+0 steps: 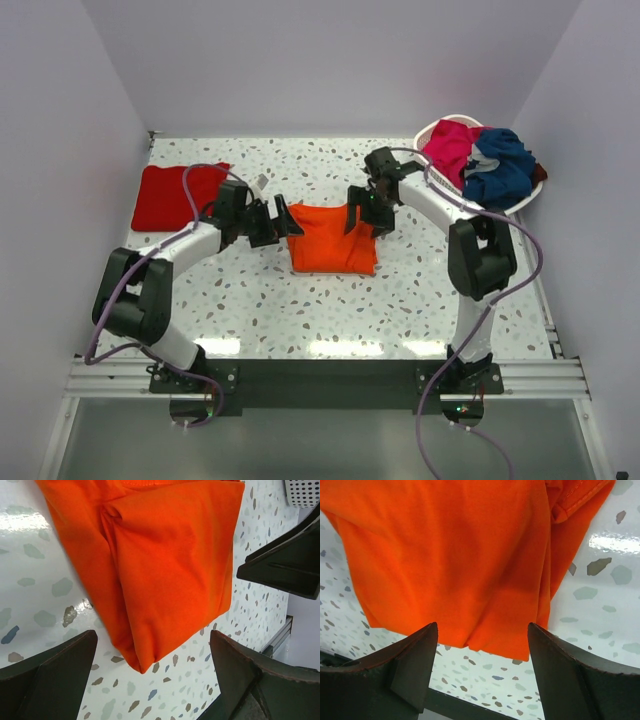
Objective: Fold and stack the t-shirts
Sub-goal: Neatly place the folded tshirt to the corner
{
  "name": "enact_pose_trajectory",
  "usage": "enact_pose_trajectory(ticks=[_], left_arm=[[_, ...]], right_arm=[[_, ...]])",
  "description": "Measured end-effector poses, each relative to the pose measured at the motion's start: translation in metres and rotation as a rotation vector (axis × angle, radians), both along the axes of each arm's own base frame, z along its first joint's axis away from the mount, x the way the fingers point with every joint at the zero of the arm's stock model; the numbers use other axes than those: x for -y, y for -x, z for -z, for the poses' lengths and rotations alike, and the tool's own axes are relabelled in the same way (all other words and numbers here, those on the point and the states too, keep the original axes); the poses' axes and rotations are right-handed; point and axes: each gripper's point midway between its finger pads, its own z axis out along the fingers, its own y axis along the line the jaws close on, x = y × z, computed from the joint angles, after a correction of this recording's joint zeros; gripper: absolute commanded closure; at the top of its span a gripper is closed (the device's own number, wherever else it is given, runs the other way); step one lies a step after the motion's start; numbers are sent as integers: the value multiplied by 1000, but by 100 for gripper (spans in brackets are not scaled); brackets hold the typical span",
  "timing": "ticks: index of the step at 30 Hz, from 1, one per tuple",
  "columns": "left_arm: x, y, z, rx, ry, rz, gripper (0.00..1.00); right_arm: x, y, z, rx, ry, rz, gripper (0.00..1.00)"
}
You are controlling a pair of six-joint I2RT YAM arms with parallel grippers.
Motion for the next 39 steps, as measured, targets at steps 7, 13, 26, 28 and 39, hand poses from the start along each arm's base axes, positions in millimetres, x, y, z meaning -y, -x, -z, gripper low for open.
enact_pose_trajectory(ticks=[7, 13, 26, 28, 39], left_arm=[[-3, -12, 9, 12, 19, -37, 0], [-3, -18, 30, -21, 7, -65, 0], [2, -23, 49, -46, 73, -126, 0], [7, -26, 48, -37, 93, -125, 0], [82, -22, 47, -7, 172, 4, 0]], right_arm=[[-1, 1, 32, -66, 24, -27, 25], [4, 3, 45, -91, 58, -43, 25], [8, 3, 51, -105, 90, -71, 25], [9, 4, 54, -113, 94, -74, 25], [10, 7, 56, -122, 98, -78, 26]])
